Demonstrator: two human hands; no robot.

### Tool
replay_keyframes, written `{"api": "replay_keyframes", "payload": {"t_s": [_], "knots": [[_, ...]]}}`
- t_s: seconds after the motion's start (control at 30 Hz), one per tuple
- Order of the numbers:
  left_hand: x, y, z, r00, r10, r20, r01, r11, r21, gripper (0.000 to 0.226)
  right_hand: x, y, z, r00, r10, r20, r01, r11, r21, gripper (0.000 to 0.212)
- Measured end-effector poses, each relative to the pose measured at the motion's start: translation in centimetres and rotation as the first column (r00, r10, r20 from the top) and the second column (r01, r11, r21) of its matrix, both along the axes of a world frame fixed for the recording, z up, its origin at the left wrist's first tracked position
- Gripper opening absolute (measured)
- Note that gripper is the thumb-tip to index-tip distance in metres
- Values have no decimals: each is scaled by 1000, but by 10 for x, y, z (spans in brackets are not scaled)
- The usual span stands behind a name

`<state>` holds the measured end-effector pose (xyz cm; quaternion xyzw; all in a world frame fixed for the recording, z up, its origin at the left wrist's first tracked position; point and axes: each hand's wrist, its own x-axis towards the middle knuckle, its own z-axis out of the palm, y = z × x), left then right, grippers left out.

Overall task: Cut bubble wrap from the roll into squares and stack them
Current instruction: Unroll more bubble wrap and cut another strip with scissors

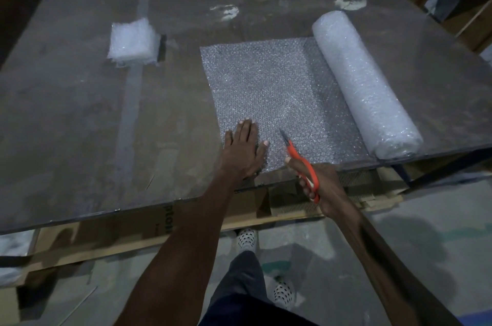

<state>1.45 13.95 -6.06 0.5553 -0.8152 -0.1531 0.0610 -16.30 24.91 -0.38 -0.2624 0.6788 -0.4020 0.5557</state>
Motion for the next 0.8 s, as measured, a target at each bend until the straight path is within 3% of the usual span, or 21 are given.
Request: {"api": "replay_keyframes", "payload": {"t_s": [0.8], "knots": [[-3, -5, -1, 1000, 28, -13, -28, 1000, -9, 66, 4, -20, 8, 999, 8, 35, -8, 1000, -2, 33]]}}
